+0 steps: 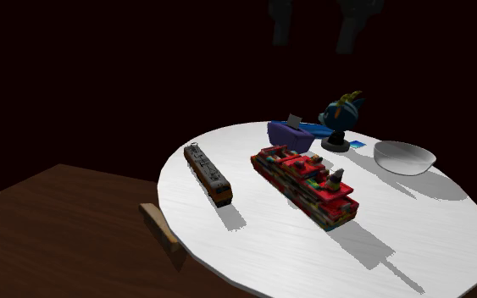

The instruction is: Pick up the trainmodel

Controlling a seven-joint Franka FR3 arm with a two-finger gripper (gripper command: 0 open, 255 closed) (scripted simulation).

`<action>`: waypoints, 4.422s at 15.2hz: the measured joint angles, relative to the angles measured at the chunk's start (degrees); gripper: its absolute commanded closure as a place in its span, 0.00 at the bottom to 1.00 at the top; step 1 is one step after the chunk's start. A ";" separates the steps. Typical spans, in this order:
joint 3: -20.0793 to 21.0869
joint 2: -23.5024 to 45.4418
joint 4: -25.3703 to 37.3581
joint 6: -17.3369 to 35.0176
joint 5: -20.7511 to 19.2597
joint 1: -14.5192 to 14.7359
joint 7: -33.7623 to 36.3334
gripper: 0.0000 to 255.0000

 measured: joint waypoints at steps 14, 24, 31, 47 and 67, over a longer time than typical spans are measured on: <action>3.35 21.59 1.65 19.50 0.50 1.56 2.83 0.00; 5.03 42.36 10.56 30.87 -0.93 2.40 5.51 0.00; 5.46 58.10 21.82 34.94 -2.78 3.34 7.81 0.00; 4.99 78.38 37.45 39.03 -4.65 4.50 9.59 1.00; 5.06 74.74 38.57 34.24 -4.52 4.42 9.40 1.00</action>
